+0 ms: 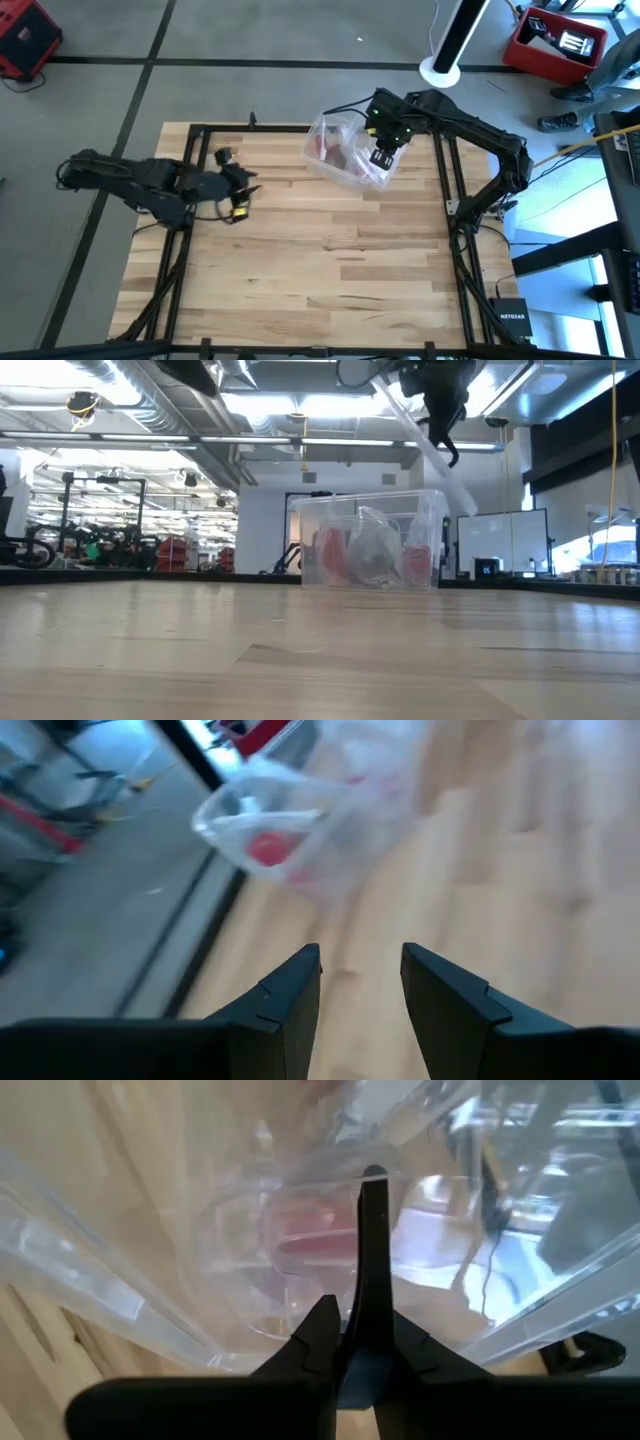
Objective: Roll bandage
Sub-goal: Close the transparent bin
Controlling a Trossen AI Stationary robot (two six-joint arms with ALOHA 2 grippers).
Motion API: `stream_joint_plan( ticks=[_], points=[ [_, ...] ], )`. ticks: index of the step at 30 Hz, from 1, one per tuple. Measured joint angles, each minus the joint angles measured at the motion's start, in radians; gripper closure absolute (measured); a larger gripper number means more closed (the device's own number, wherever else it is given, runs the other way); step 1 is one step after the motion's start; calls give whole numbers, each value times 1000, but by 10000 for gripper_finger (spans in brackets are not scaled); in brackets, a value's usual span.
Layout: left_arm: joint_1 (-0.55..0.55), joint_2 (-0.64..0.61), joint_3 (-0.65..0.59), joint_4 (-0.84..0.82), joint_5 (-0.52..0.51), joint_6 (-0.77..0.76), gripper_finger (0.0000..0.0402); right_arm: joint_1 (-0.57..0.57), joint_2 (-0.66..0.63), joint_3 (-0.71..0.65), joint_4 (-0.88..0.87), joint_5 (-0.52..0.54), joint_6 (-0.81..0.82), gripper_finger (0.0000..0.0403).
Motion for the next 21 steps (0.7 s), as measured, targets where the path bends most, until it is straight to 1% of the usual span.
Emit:
stream_joint_plan(
  ticks=[2,3,10,13,14,16,18,21],
  points=[
    [77,36,0,20,5,81,267,0,-1,17,8,0,-2,370],
    [124,53,0,34,25,121,267,0,-1,21,12,0,-4,370],
    [546,216,0,179,356,433,288,0,-1,22,24,-9,-32,370],
    [685,326,0,253,492,542,300,0,-1,22,37,-10,-34,370],
    [717,369,0,279,526,574,303,-1,-1,22,50,-11,-34,370],
    [755,456,0,340,541,633,310,-1,-1,22,79,-11,-35,369],
    [776,544,0,397,544,667,315,-1,-1,22,106,-11,-37,369],
    [786,655,-1,489,579,686,322,-1,0,22,138,-11,-40,369]
  ],
)
